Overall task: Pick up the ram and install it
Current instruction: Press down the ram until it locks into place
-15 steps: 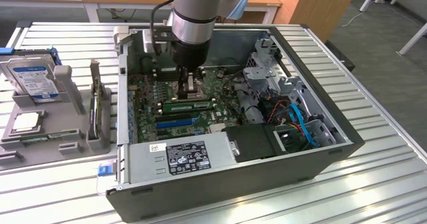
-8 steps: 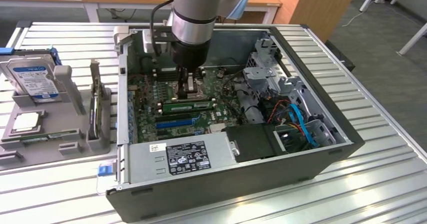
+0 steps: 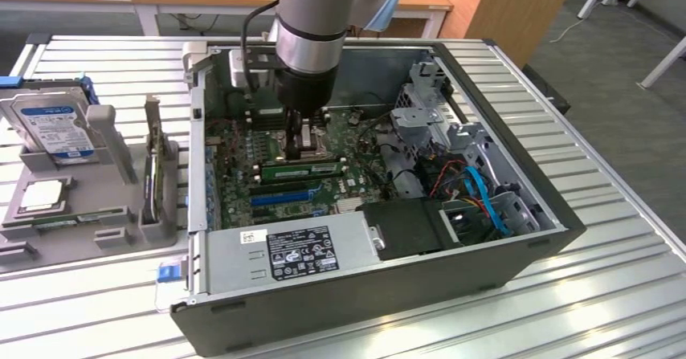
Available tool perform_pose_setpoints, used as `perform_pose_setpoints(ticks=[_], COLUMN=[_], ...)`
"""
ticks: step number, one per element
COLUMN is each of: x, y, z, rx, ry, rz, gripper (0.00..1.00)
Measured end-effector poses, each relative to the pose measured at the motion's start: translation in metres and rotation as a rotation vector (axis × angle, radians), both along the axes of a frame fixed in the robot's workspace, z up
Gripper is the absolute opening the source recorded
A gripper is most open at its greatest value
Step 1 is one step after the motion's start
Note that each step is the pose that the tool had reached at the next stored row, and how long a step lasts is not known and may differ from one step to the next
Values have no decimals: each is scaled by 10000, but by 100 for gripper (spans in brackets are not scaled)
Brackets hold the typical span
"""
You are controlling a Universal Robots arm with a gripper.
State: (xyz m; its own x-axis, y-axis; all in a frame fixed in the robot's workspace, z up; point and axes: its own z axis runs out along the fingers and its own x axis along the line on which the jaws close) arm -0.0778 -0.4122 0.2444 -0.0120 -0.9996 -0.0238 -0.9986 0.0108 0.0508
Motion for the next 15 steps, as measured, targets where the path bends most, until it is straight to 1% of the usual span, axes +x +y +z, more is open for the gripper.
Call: perform_pose_setpoints(ticks=[15], x=[0], y=[0], z=[-63], rx=[0], ry=[0], rz=[-1], gripper=[10])
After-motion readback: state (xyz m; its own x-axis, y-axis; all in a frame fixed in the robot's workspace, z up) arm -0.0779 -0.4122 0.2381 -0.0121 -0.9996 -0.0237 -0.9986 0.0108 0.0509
